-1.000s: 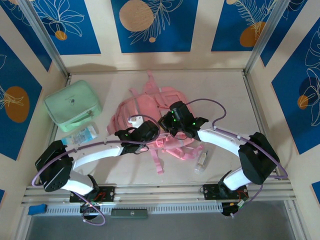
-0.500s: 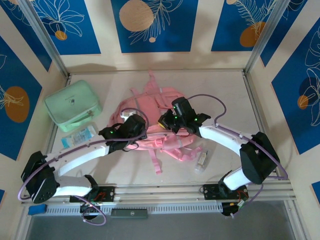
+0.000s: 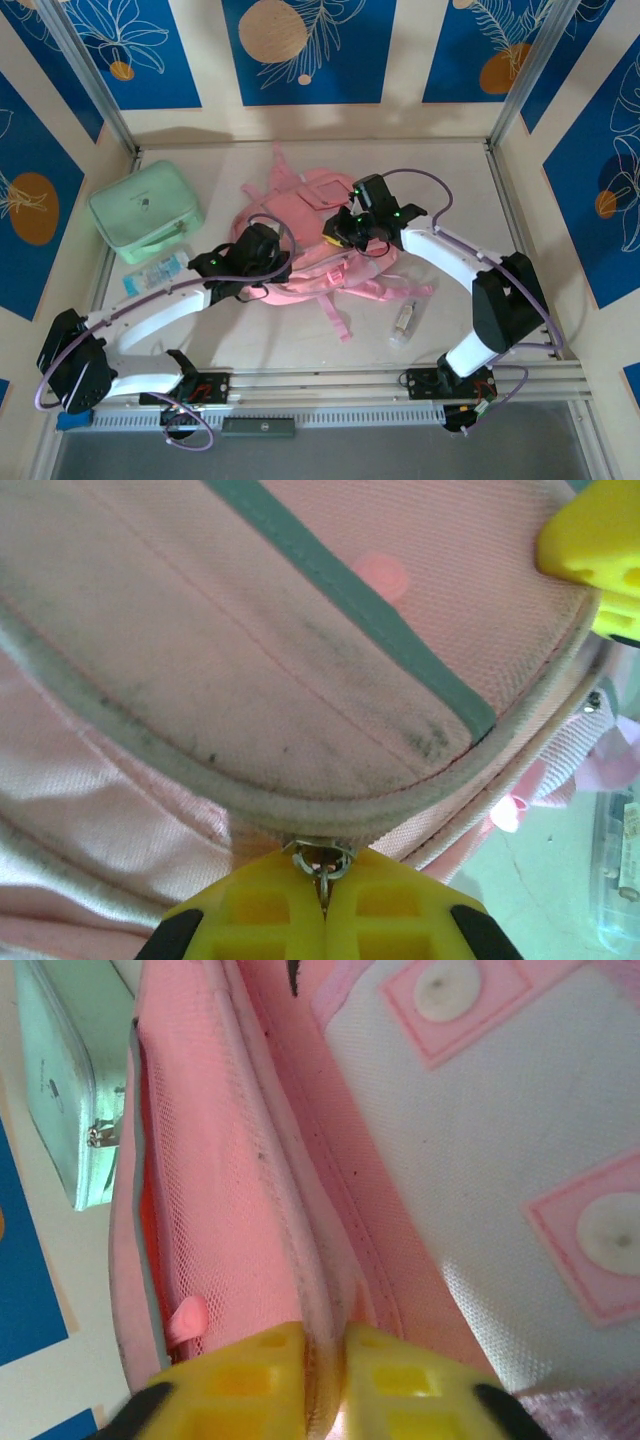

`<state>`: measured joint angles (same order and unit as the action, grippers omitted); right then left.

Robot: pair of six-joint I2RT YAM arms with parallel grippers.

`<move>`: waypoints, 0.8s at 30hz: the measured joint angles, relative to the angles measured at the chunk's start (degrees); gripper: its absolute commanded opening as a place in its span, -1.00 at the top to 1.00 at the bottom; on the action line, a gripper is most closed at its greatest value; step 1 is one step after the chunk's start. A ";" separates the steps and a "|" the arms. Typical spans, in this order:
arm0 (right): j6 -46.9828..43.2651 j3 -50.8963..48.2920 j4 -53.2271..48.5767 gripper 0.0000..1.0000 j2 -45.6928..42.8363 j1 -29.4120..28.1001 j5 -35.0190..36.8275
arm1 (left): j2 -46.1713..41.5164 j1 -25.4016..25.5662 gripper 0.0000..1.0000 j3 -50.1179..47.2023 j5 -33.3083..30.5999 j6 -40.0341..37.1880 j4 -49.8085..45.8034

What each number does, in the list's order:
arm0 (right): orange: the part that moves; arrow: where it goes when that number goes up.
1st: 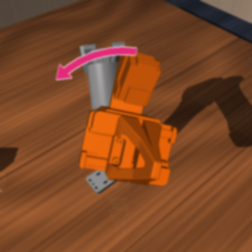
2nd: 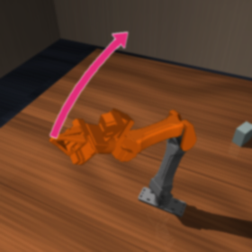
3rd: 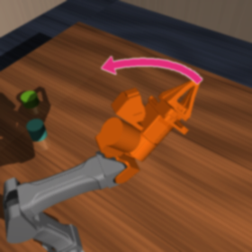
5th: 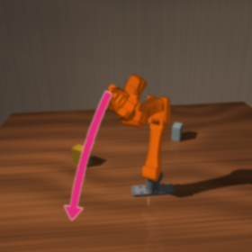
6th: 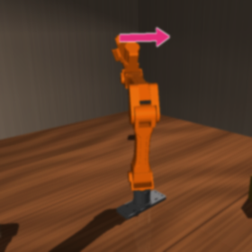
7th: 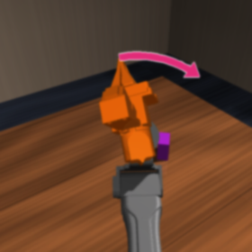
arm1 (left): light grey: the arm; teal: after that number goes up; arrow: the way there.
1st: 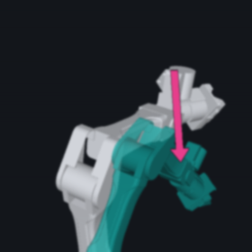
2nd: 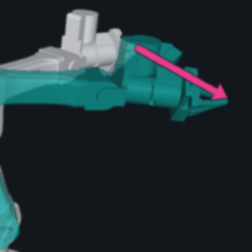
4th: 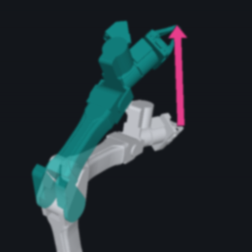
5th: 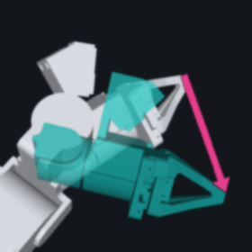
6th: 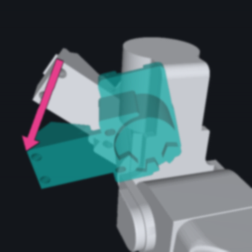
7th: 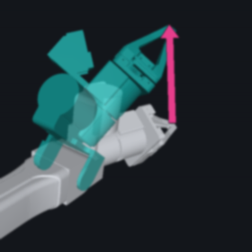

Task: Pack books, pencil case, and school supplies into a backpack

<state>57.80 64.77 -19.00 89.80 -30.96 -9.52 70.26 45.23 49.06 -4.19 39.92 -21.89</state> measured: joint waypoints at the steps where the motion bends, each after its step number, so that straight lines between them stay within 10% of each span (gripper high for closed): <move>1: -0.02 -0.02 0.37 0.22 -0.07 0.04 0.07 | 0.15 0.02 1.00 -0.02 0.26 0.00 0.00; 11: 8.09 -9.14 7.58 -0.18 -5.86 -6.75 0.35 | 1.64 0.04 1.00 -0.35 2.58 0.04 2.12; 24: 7.58 -5.01 7.54 0.81 0.79 -8.31 2.62 | 3.32 0.07 1.00 -0.94 4.00 -0.46 2.73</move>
<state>65.39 59.77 -11.46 90.59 -39.27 -6.90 73.58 45.30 48.12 -0.19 39.46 -19.16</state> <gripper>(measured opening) 0.158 0.064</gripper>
